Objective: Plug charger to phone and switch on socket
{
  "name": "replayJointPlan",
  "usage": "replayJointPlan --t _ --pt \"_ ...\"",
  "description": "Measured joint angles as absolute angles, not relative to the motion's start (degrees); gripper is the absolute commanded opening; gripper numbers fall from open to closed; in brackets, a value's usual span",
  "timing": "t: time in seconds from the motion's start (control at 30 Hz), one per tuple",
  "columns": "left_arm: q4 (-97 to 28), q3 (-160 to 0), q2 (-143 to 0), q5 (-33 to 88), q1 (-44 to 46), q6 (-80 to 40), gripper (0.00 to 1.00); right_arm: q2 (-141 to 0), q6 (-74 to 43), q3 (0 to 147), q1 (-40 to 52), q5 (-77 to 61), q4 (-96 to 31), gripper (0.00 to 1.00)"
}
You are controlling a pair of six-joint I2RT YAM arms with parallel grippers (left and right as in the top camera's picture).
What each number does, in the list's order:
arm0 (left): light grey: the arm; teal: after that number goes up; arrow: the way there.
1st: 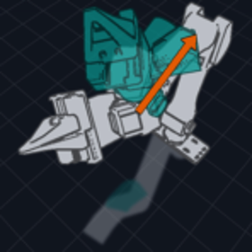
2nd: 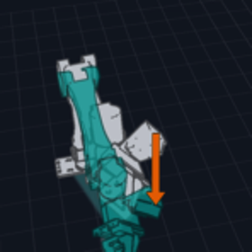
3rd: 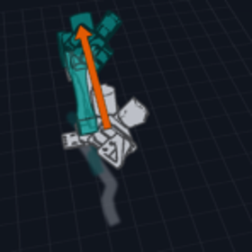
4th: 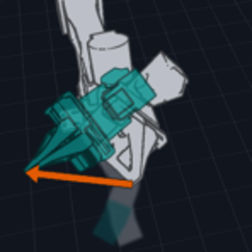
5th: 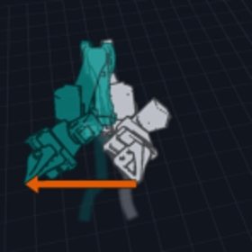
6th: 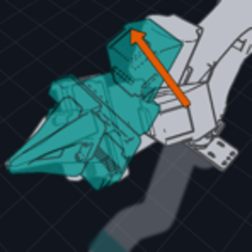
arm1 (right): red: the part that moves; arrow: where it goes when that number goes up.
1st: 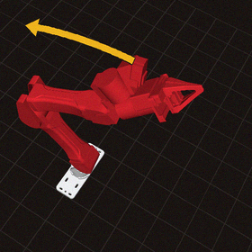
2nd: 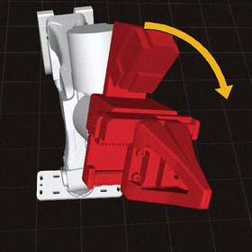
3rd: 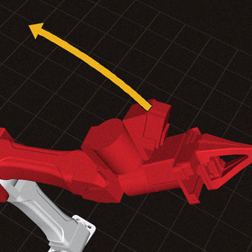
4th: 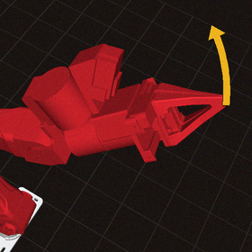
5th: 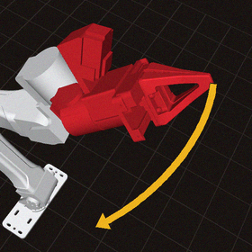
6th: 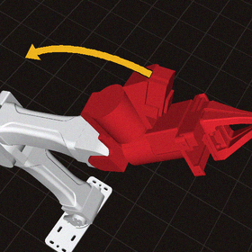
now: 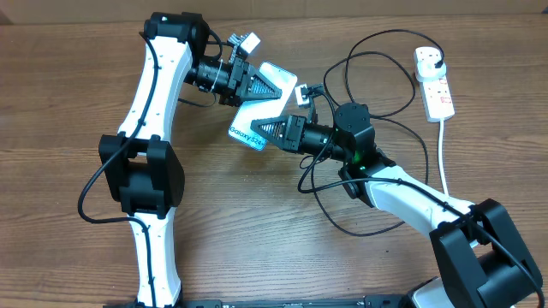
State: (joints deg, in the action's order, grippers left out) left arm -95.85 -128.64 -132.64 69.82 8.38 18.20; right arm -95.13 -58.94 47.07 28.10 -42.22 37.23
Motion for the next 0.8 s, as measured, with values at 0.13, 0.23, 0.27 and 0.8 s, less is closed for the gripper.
replayJointPlan --t 0.13,0.23,0.27,0.8 --pt "-96.1 -128.7 -132.6 69.8 8.4 19.2 0.18 -95.1 -59.4 47.1 28.0 -42.5 37.3 0.04" --pt "-96.1 -128.7 -132.6 69.7 8.5 19.5 0.18 -95.1 -59.4 47.1 27.6 -43.1 37.3 0.04" --pt "-96.0 -128.7 -132.6 69.7 8.6 19.5 0.18 -95.1 -59.5 47.1 27.4 -43.5 37.2 0.04" --pt "-95.8 -128.9 -132.5 66.6 10.1 21.4 0.04 -95.1 -59.5 46.9 25.2 -48.2 35.1 0.04"
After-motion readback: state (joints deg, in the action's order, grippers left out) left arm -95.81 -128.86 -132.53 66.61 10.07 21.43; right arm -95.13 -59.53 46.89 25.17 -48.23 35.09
